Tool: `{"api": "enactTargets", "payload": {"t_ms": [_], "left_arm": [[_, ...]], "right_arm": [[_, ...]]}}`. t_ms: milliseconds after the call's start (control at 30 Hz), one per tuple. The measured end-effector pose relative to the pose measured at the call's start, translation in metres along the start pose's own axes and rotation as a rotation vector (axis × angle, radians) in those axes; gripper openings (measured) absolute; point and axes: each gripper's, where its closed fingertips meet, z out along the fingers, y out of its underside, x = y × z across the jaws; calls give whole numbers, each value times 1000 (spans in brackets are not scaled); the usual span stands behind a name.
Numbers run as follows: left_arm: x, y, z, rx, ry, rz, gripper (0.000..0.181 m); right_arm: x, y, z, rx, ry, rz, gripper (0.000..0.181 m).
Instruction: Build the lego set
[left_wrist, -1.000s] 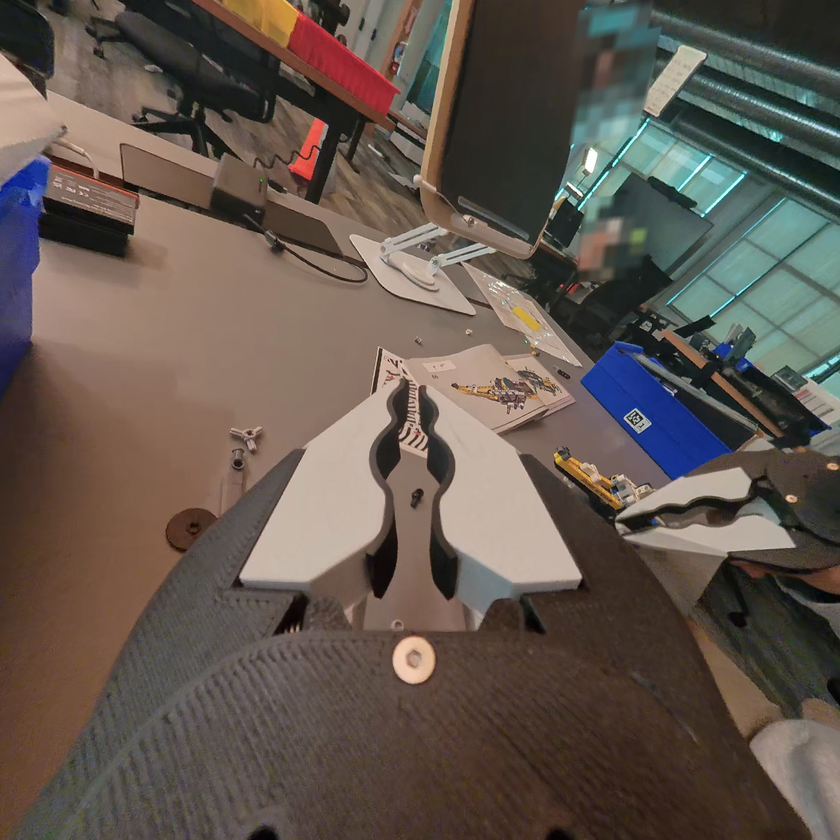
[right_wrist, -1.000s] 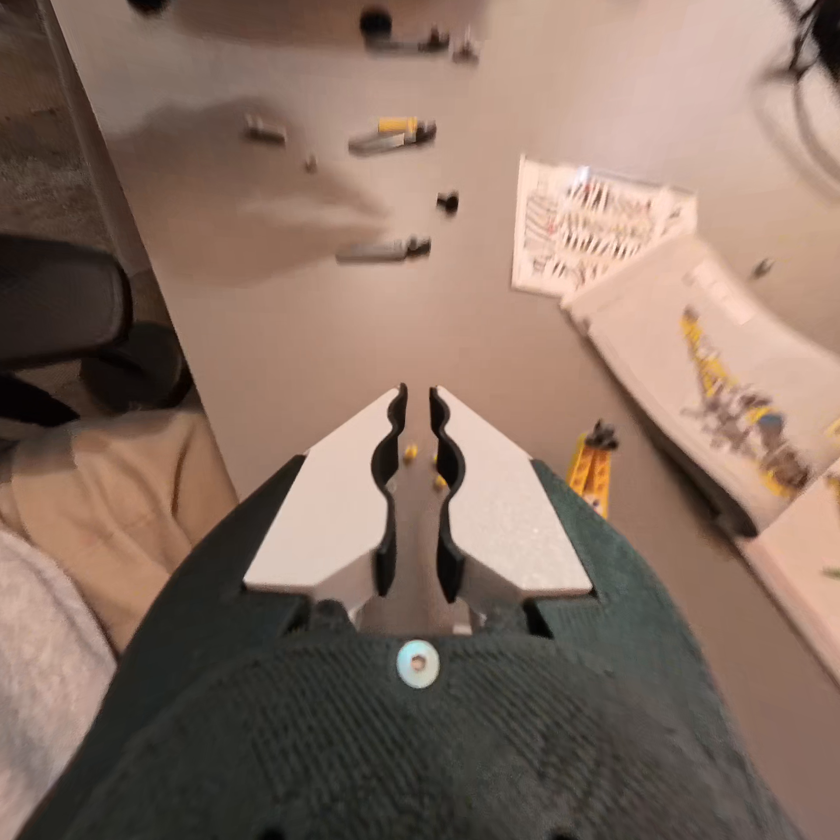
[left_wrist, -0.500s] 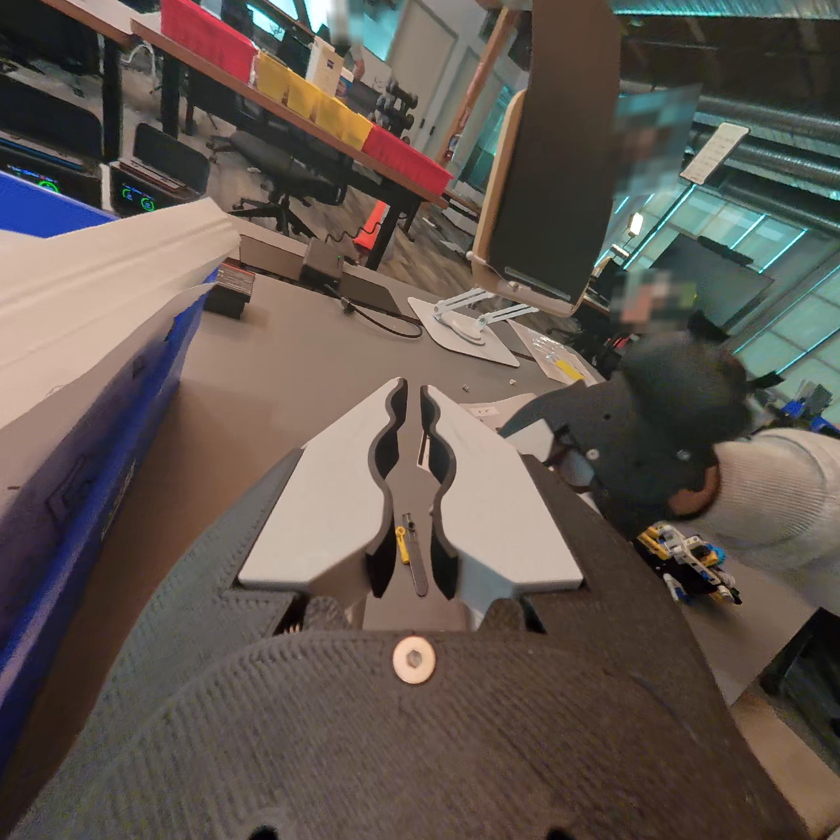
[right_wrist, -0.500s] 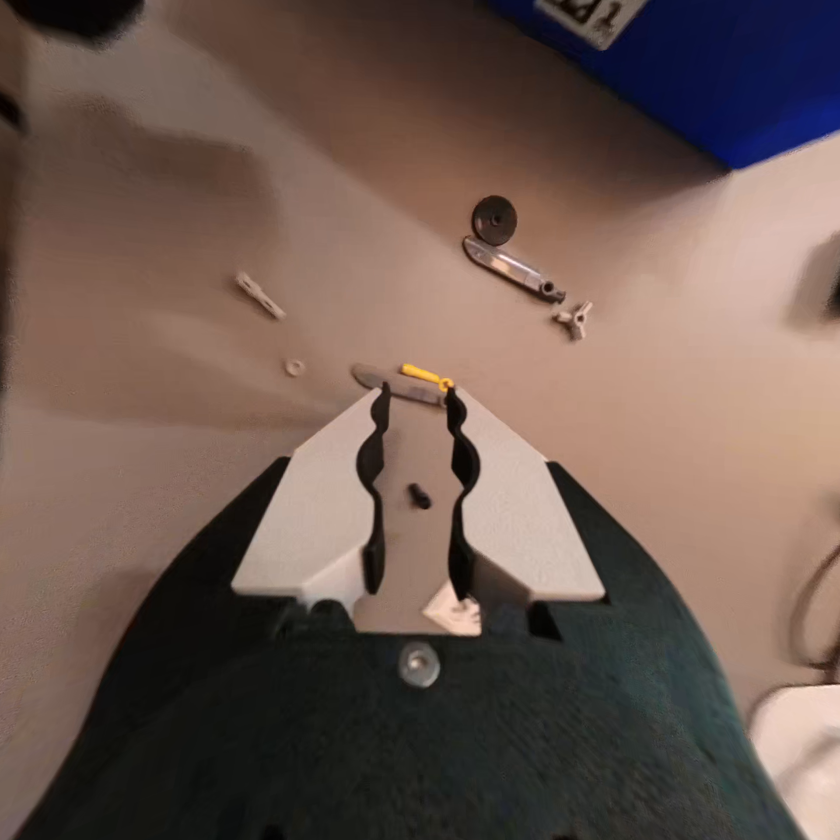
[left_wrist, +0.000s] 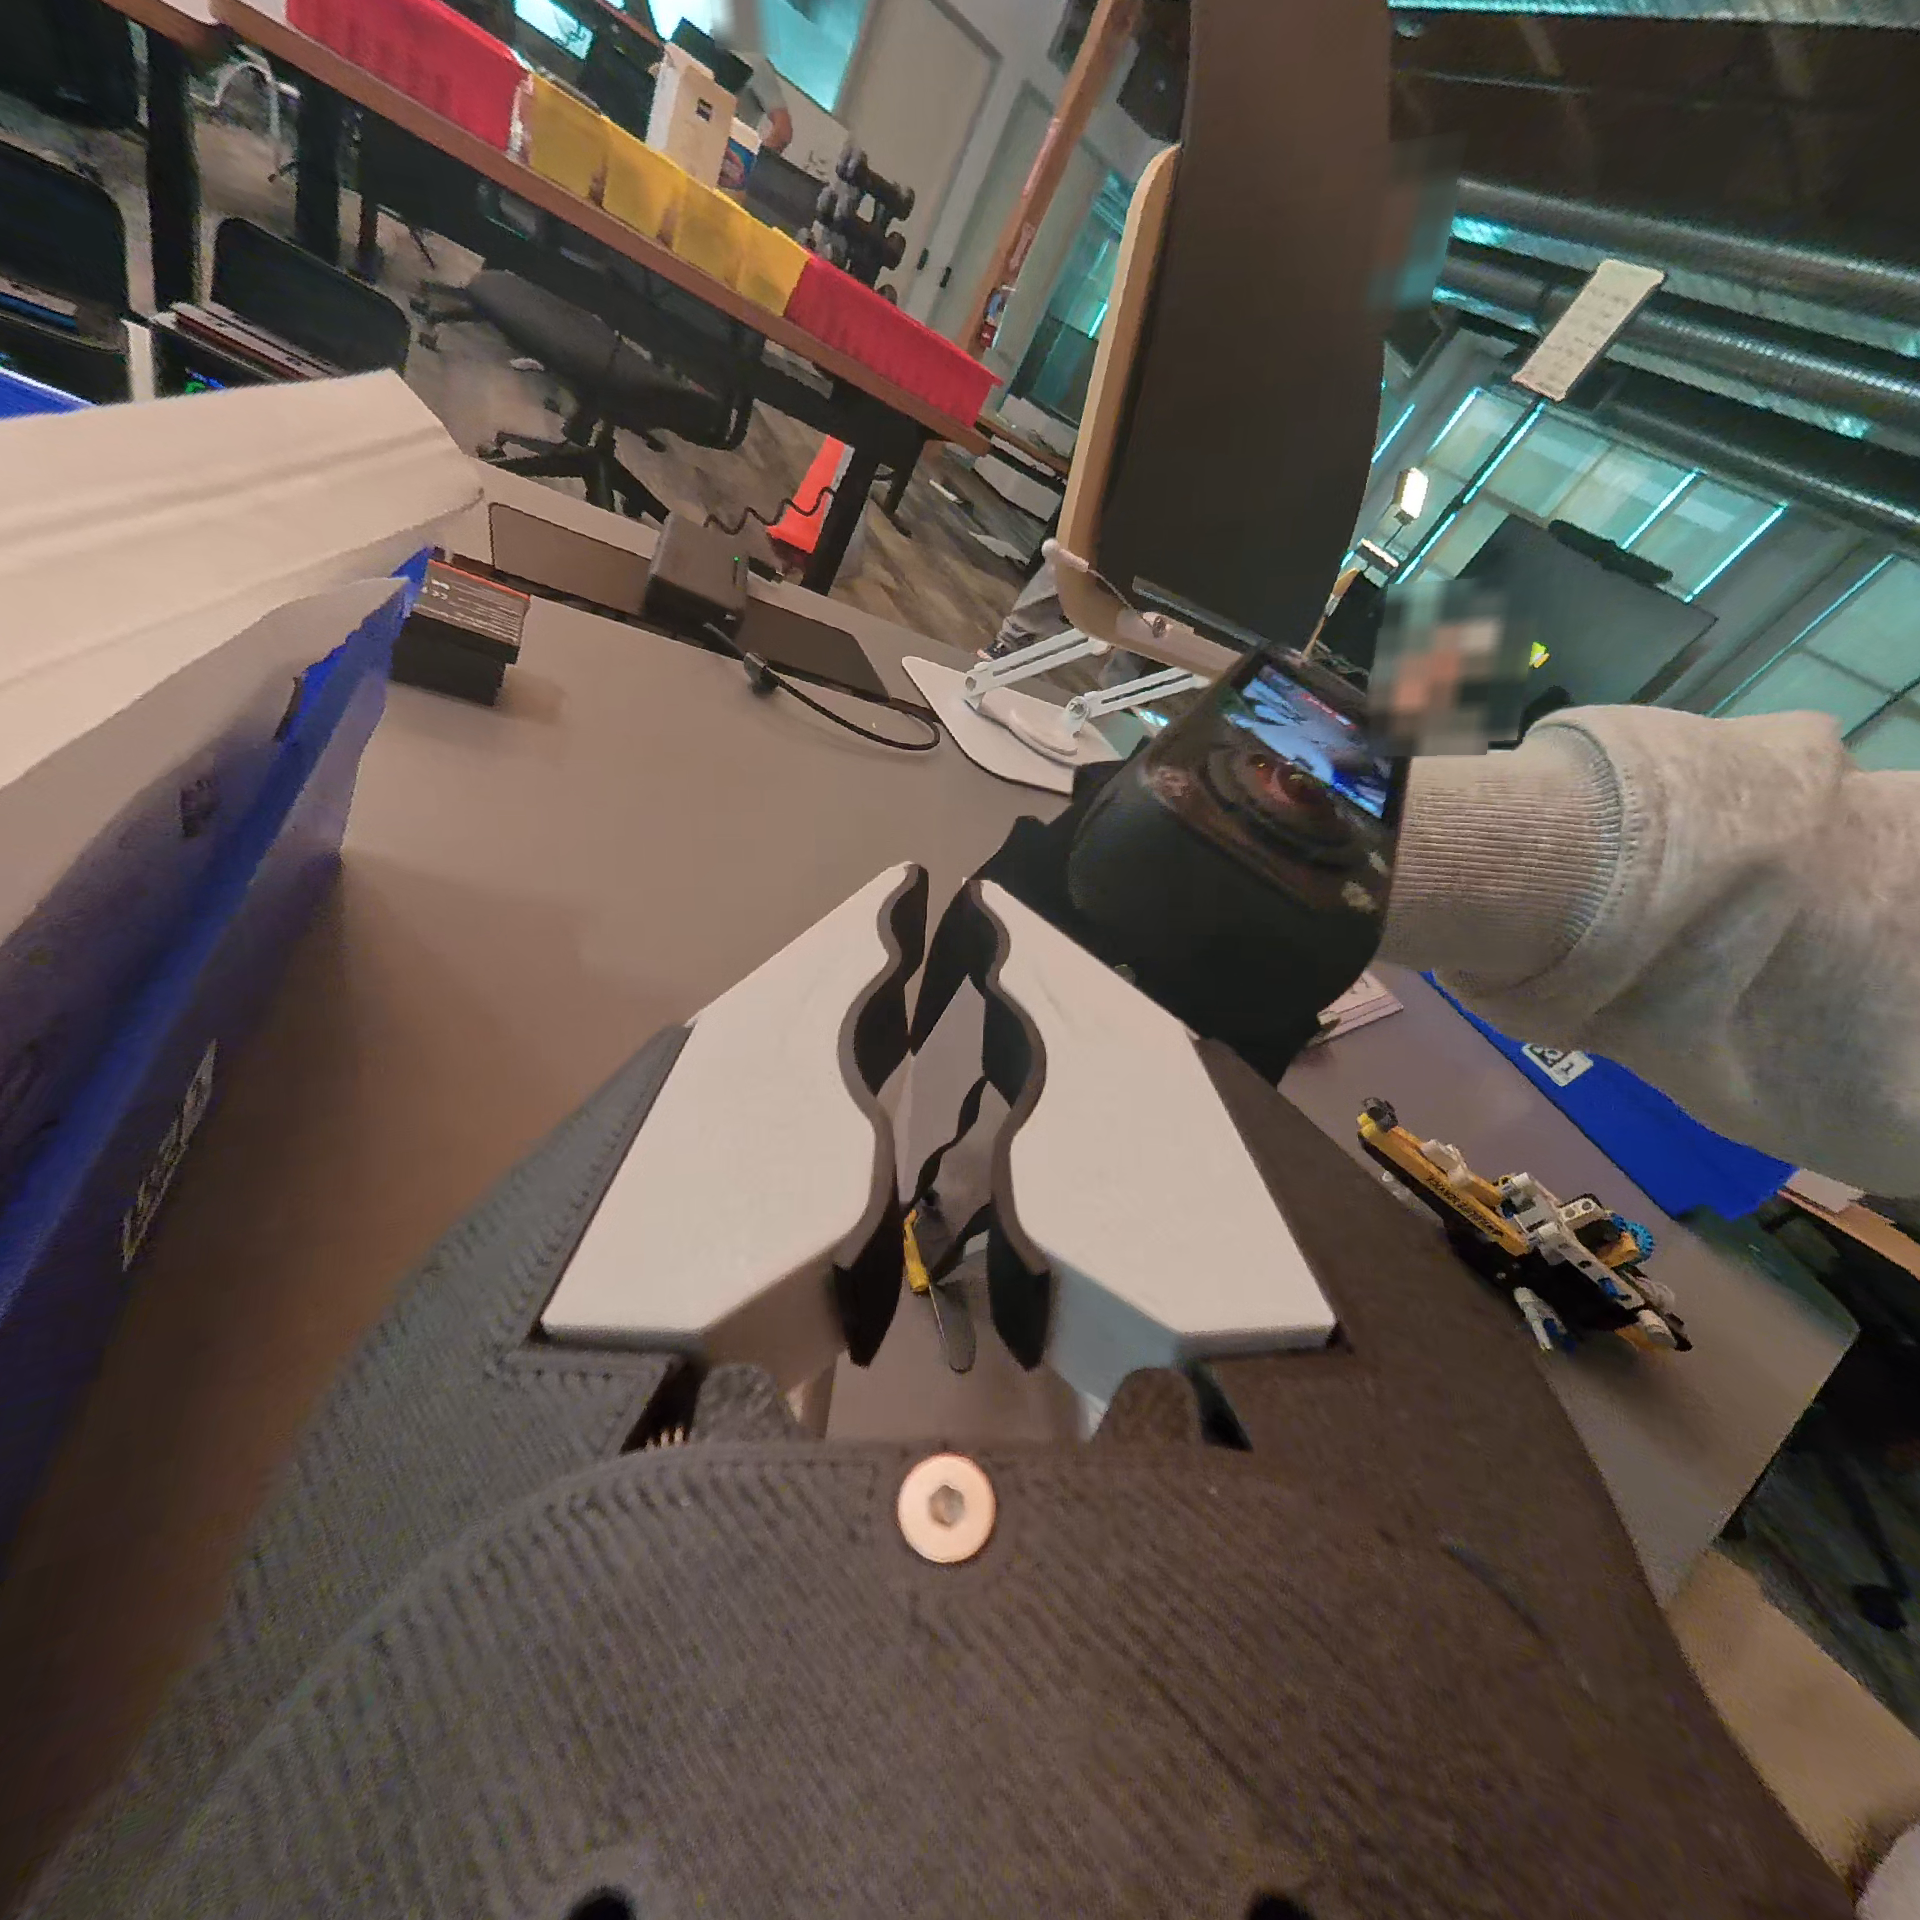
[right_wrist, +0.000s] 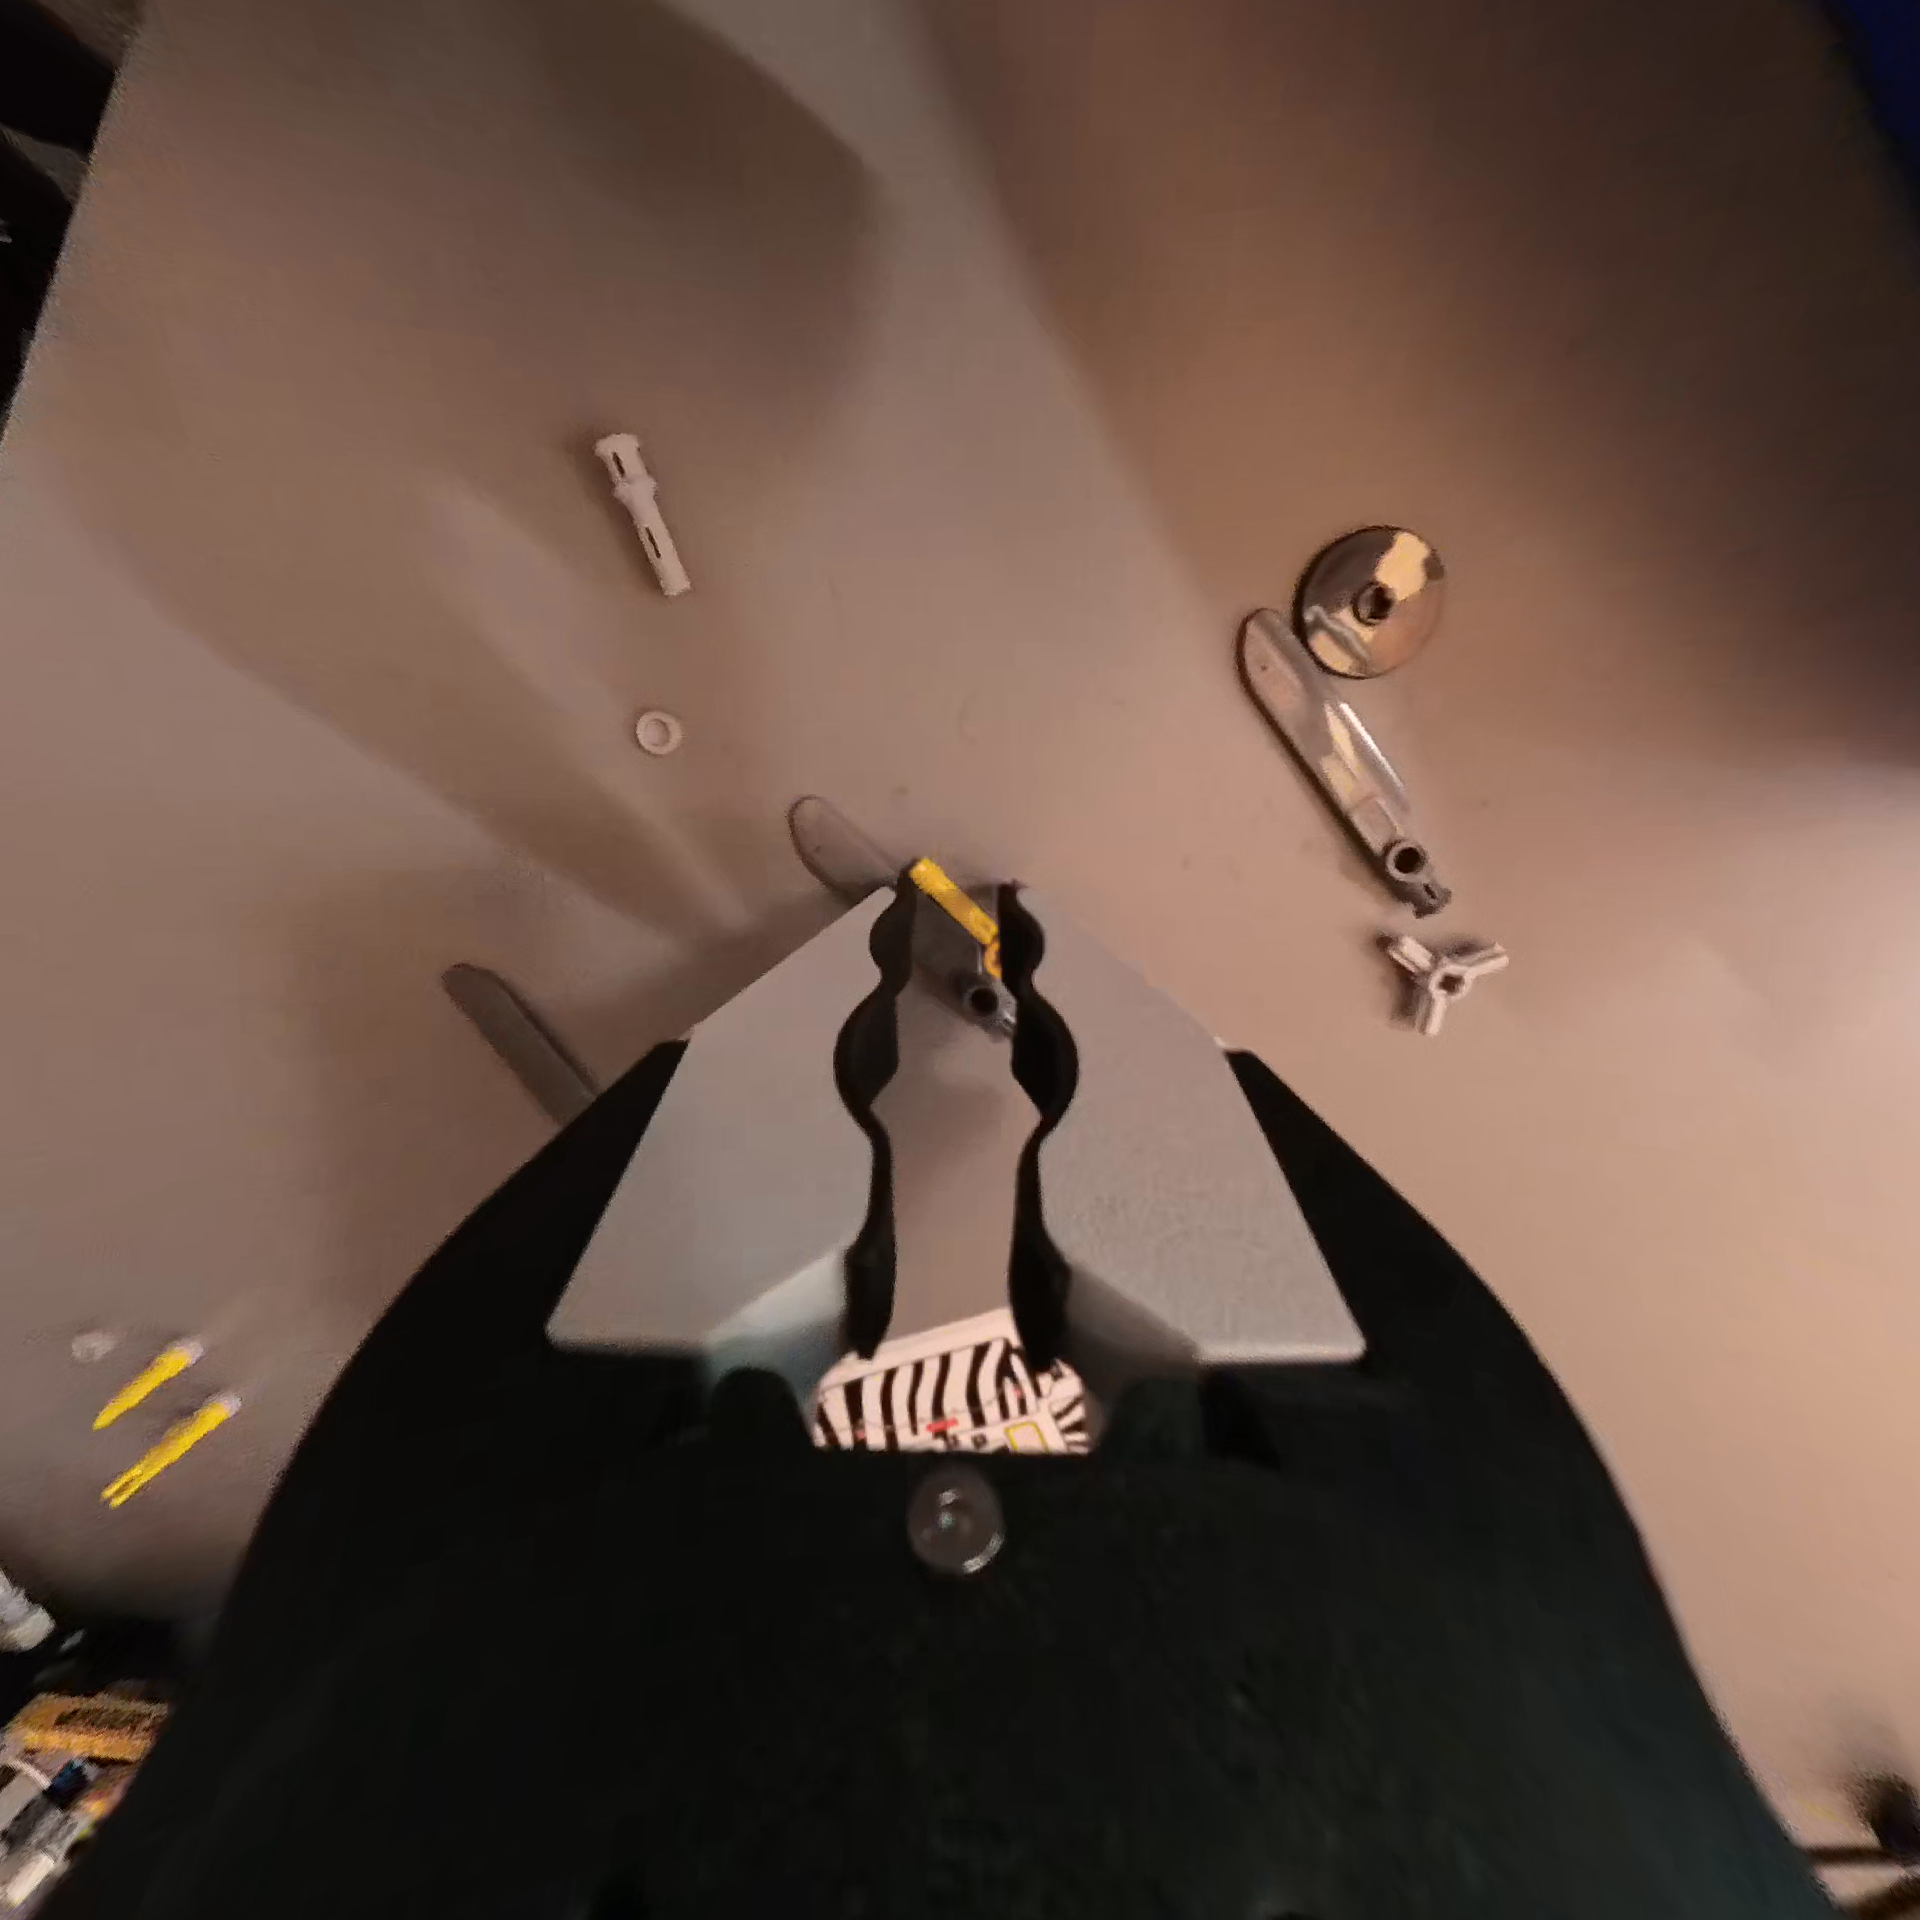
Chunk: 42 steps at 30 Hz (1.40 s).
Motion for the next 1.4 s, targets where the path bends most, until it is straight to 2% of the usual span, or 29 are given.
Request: {"api": "enactTargets", "payload": {"t_ms": [33, 300, 433, 533, 667, 733, 833, 900, 933, 1033, 1133, 1233, 1300, 1333, 1400], "left_arm": [[0, 1, 1, -2, 6, -6, 5], [1, 7, 5, -11, 20, -26, 5], [1, 5, 5, -2, -8, 35, 5], [1, 3, 5, 18, -3, 22, 5], [10, 9, 10, 12, 91, -68, 9], [31, 9, 14, 23, 227, -159, 14], [77, -13, 3, 128, 619, -467, 21], [94, -28, -9, 201, 838, -650, 22], [103, -26, -10, 183, 898, -676, 22], [139, 12, 7, -23, 890, -524, 27], [179, 37, 12, -136, 943, -395, 30], [218, 55, 9, -224, 1062, -390, 31], [240, 73, 9, -297, 1107, -363, 32], [247, 77, 10, -302, 1123, -377, 21], [254, 81, 13, -312, 1130, -425, 11]], "right_arm": [[-2, -1, 2, 1, -19, 1, 11], [5, -4, 5, 12, -47, 44, 3], [7, -8, -3, 85, 21, 41, 3], [15, -14, -31, 189, 201, 61, 4], [18, -13, -94, 330, 563, 130, 4], [8, -8, -124, 358, 744, 138, 4], [-17, 3, -155, 319, 981, 112, 4], [-36, 8, -169, 292, 1084, 126, 4], [-48, 7, -174, 303, 1112, 145, 4], [-83, 7, -192, 365, 1225, 212, 4], [-119, 12, -195, 414, 1310, 286, 4], [-150, 20, -193, 460, 1374, 353, 4], [-164, 29, -192, 437, 1409, 370, 4], [-169, 36, -192, 399, 1427, 378, 4], [-176, 46, -191, 328, 1432, 385, 4]]}}
